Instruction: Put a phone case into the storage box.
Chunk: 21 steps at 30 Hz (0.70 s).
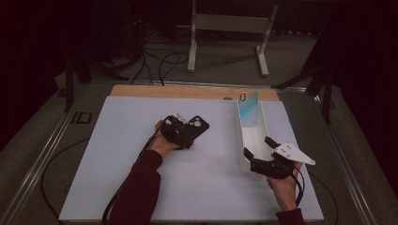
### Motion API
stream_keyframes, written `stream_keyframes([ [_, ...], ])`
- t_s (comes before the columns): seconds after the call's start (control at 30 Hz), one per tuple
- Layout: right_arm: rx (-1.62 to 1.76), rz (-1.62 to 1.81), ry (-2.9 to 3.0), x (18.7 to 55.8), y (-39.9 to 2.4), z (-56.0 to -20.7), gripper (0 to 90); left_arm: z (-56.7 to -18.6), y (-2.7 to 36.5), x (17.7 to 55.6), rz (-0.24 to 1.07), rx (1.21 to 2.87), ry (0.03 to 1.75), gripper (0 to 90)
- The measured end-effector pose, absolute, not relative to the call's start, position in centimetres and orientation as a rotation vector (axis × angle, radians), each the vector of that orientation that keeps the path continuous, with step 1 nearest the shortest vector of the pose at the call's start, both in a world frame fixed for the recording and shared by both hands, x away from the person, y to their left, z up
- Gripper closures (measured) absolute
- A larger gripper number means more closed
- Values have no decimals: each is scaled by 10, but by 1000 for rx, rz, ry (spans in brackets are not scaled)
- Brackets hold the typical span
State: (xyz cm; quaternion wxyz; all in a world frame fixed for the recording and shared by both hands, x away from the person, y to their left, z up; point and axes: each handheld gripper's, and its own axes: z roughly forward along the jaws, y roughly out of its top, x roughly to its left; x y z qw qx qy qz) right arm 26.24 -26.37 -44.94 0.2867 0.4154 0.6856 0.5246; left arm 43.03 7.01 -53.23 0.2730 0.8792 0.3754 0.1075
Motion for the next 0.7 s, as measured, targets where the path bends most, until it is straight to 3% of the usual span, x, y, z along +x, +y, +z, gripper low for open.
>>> stream_keyframes([
  [0.3, 1108, 1401, 1839, 262, -261, -450, 82, -526, 66, 429, 266, 2406, 1010, 119],
  [0.7, 1119, 1405, 1833, 263, -264, -450, 83, -523, 65, 427, 267, 2416, 1004, 157],
])
